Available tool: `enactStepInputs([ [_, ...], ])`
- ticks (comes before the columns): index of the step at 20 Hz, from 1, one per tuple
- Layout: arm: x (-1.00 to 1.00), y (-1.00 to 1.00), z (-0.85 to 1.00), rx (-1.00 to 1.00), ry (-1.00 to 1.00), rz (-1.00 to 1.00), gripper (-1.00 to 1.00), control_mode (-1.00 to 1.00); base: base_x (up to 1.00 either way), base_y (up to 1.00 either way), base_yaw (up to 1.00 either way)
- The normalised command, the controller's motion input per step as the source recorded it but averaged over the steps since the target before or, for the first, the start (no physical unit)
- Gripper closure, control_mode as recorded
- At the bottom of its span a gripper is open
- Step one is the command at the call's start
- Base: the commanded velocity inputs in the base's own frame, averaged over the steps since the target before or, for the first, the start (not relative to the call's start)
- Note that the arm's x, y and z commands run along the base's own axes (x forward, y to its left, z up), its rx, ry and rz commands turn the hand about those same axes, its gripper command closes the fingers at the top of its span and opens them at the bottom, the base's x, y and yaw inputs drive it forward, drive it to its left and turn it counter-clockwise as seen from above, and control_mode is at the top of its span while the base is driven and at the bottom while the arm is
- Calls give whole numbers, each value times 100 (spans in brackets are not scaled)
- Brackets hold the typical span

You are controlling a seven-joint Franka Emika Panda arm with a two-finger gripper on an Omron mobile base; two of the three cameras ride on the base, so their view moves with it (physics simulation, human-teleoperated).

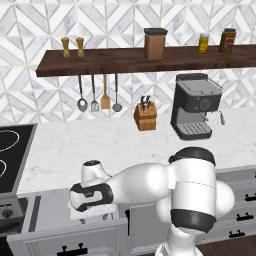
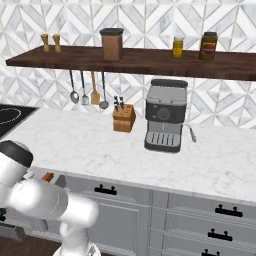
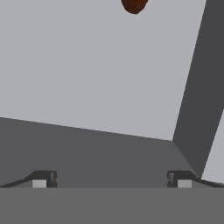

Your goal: Pick up the knife from the drawer and place it on the cutting board. Then place the meat from the plate to the cutting board.

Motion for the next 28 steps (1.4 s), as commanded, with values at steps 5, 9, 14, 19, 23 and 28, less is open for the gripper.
enactStepInputs([
  [5, -25, 5, -19, 0, 29, 0, -100, -100, 0, 0, 0],
  [9, -65, 12, -3, 0, 30, 0, -100, -100, 0, 0, 0],
  [14, -87, 13, -17, 0, 23, 0, -100, -100, 0, 0, 0],
  [19, -100, 7, -18, 0, 12, 0, -100, -100, 0, 0, 0],
  [23, -100, 1, -1, 0, 2, 0, -100, -100, 0, 0, 0],
  [28, -34, 2, 56, -4, -3, 0, -100, -100, 0, 0, 0],
])
